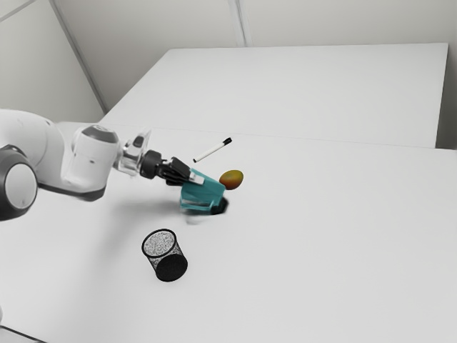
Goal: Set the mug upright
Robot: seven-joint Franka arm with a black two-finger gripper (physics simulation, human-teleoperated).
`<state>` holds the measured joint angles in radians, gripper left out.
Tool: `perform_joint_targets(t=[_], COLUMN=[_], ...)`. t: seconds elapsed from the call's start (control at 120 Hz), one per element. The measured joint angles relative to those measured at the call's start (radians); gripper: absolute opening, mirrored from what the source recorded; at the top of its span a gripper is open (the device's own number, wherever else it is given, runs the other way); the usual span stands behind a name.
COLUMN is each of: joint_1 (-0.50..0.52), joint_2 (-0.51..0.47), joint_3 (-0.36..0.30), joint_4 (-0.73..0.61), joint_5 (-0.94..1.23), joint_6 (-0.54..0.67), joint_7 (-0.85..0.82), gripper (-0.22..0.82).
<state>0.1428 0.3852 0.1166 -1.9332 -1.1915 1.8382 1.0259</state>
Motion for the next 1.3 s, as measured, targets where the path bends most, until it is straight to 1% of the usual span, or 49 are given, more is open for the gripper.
perform_joint_targets(t=[0.167, 0.3, 0.492, 0.65, 0.825, 1.025, 1.158, 1.3], joint_1=[-0.016, -0.032, -0.050, -0.085, -0.129, -0.178, -0.199, -0.203], joint_2=[-0.066, -0.130, -0.232, -0.292, -0.320, -0.332, -0.340, -0.345], joint_3=[0.001, 0.001, 0.001, -0.004, -0.016, -0.035, -0.046, -0.050], joint_4=[-0.001, -0.001, -0.014, -0.009, -0.006, -0.032, -0.109, -0.181], joint_5=[0.022, 0.097, 0.306, 0.544, 0.822, 1.069, 1.156, 1.197], joint_6=[0.002, 0.005, 0.008, 0.022, 0.057, 0.122, 0.203, 0.309], joint_7=[0.014, 0.007, -0.043, -0.112, -0.222, -0.358, -0.440, -0.513], gripper=[-0.16, -0.17, -0.17, -0.18, -0.18, -0.18, -0.18, -0.17])
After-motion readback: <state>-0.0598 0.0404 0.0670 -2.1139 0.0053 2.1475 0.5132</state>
